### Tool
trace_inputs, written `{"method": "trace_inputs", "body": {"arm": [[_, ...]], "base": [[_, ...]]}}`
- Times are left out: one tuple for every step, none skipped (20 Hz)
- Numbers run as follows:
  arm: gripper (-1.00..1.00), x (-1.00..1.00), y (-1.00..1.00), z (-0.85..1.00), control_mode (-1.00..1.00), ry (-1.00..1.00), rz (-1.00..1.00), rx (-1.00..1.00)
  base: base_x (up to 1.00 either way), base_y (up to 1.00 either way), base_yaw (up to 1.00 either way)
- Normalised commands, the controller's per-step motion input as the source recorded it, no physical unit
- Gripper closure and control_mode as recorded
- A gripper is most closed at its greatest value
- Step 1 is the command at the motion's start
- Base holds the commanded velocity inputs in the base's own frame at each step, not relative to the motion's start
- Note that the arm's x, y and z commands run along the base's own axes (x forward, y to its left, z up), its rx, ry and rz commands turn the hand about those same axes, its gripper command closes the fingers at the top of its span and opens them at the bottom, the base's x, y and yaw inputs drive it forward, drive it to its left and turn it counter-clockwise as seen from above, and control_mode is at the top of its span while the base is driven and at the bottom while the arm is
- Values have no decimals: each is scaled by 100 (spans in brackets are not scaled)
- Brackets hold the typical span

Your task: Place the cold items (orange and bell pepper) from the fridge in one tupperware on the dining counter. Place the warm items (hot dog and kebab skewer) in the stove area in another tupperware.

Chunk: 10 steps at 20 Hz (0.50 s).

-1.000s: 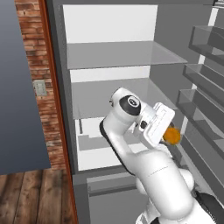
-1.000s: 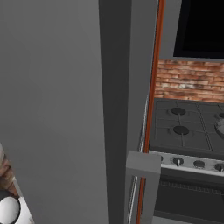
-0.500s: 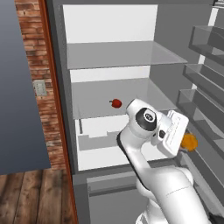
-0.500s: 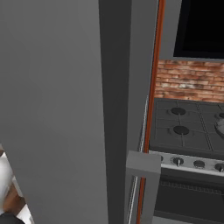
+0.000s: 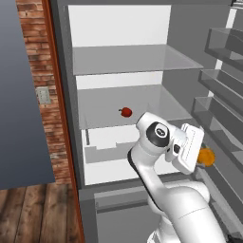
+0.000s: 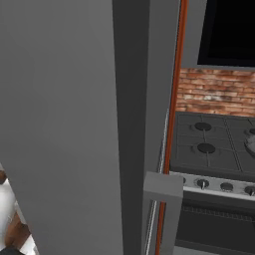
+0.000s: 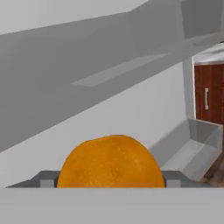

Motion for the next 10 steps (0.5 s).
{"method": "trace_inputs", "body": {"arm": [[100, 0, 0, 0, 100, 0, 0, 0], [100, 0, 0, 0, 100, 0, 0, 0], [100, 0, 0, 0, 100, 0, 0, 0], [100, 0, 0, 0, 100, 0, 0, 0], [100, 0, 0, 0, 100, 0, 0, 0], [100, 0, 0, 0, 100, 0, 0, 0], [100, 0, 0, 0, 100, 0, 0, 0], [100, 0, 0, 0, 100, 0, 0, 0], [100, 0, 0, 0, 100, 0, 0, 0], [100, 0, 0, 0, 100, 0, 0, 0]], "base": [[0, 16, -2], [0, 33, -5], [0, 46, -9], [0, 46, -11], [0, 61, -15], [0, 59, -15], [0, 57, -15], [0, 68, -19], [-2, 62, -21], [-22, 52, -28]]}}
